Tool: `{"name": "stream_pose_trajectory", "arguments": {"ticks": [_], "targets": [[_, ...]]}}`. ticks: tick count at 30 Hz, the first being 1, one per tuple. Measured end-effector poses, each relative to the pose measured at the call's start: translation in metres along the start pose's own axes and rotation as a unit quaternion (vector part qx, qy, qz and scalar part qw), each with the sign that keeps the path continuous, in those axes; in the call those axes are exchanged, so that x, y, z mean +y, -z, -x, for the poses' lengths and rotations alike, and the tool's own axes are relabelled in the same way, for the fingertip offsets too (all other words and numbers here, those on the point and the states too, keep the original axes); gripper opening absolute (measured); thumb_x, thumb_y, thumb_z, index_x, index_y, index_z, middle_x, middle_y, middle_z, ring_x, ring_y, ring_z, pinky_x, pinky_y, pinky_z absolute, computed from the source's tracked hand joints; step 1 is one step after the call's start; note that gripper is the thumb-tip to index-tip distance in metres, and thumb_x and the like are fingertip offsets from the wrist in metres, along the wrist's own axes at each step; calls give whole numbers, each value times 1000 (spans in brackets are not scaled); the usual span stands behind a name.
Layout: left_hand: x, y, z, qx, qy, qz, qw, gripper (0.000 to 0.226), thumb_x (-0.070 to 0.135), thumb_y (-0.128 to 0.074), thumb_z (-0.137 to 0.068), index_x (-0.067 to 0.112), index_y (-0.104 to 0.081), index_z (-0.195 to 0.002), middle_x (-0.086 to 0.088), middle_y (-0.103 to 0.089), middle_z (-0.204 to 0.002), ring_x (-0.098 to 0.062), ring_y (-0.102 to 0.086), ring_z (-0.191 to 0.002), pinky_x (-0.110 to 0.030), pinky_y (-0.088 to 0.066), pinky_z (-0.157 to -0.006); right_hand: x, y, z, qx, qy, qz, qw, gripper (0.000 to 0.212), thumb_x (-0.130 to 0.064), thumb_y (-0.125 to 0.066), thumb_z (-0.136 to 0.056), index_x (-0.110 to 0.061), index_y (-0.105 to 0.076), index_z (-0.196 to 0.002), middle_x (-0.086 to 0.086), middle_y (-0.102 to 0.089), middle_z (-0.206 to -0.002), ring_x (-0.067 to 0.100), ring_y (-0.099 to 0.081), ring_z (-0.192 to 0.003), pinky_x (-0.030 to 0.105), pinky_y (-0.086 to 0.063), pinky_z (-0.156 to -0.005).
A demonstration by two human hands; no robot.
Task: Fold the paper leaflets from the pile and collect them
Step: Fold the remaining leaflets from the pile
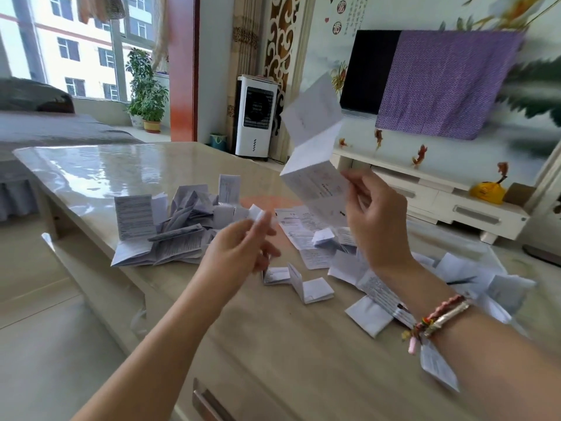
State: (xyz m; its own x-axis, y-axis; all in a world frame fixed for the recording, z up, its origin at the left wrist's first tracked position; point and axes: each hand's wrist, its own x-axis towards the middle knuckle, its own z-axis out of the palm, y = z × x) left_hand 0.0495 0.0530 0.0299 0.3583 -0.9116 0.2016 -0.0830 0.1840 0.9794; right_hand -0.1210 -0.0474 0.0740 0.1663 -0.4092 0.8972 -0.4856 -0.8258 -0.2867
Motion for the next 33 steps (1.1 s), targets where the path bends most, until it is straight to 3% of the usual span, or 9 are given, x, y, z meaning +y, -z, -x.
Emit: {"name": "stream_pose_trajectory", "arguments": {"ticks": [5, 8, 12, 16, 19, 23, 25, 29, 33], "targets": [[18, 2, 4, -97, 133, 341, 926, 83, 75, -39, -74, 12, -48, -128, -17, -69, -114, -35, -68, -101, -46, -56, -83, -10, 16, 29, -65, 105, -3, 992, 27, -9, -50, -95, -12, -67, -117, -10, -67, -113, 9, -67, -86, 10, -50, -76], [15, -1, 6, -135, 156, 399, 893, 85, 75, -42, -78, 14, -40, -138, -19, -63, -124, -41, -64, -106, -55, -50, -90, -5, 14, 42, -122, 94, -58, 986, 28, -6, -51, -94, -19, -69, -111, -11, -67, -118, 8, -65, -106, 24, -44, -103], [18, -10, 9, -151, 132, 373, 906, 45, 61, -42, -89, 24, -58, -109, -13, -69, -117, -40, -64, -107, -50, -50, -96, 0, 11, 51, -156, 34, -137, 978, 33, 0, -56, -88, -30, -69, -96, -13, -71, -110, 7, -58, -120, 47, -25, -116], [16, -17, 1, -107, 118, 372, 915, 40, 39, -57, -89, 10, -60, -117, -10, -72, -107, -29, -70, -98, -40, -59, -80, 4, 14, 55, -187, 4, -177, 966, 32, -3, -58, -83, -31, -73, -83, -26, -69, -101, 0, -50, -124, 59, -31, -109], [10, -23, -4, -39, 85, 318, 944, 31, 6, -60, -89, 5, -60, -120, -14, -68, -114, -24, -69, -95, -34, -60, -76, 7, 17, 54, -205, -95, -213, 951, 36, -4, -52, -77, -33, -73, -71, -21, -70, -101, 6, -47, -128, 47, -36, -108], [6, -30, -3, 16, -2, 147, 989, 41, -13, -55, -87, 17, -65, -113, -4, -66, -116, -18, -67, -98, -34, -59, -81, 7, 25, 44, -87, -281, -302, 907, 26, -5, -52, -90, -22, -69, -81, -2, -68, -108, -3, -61, -103, 20, -49, -89], [8, -37, 1, 7, -31, 83, 996, 43, -14, -54, -87, 20, -67, -110, 0, -67, -114, -15, -68, -96, -35, -58, -82, 7, 26, 41, -87, -328, -328, 882, 14, -19, -51, -96, -15, -64, -91, 2, -67, -99, -2, -61, -84, 13, -48, -75], [10, -48, 9, -37, -60, 91, 993, 20, 11, -53, -96, 16, -64, -111, -7, -68, -110, -19, -67, -96, -39, -58, -83, -1, 19, 45, -205, -330, -331, 860, 22, -43, -57, -86, -26, -59, -101, -12, -67, -92, -1, -65, -84, 10, -47, -68], [16, -51, 14, -113, -50, 162, 979, 42, 41, -51, -88, 17, -57, -121, -10, -69, -111, -23, -68, -102, -39, -58, -81, -5, 9, 54, -266, -309, -275, 871, 45, -53, -73, -75, -32, -56, -111, -16, -69, -98, -1, -67, -91, 23, -55, -78]]}}
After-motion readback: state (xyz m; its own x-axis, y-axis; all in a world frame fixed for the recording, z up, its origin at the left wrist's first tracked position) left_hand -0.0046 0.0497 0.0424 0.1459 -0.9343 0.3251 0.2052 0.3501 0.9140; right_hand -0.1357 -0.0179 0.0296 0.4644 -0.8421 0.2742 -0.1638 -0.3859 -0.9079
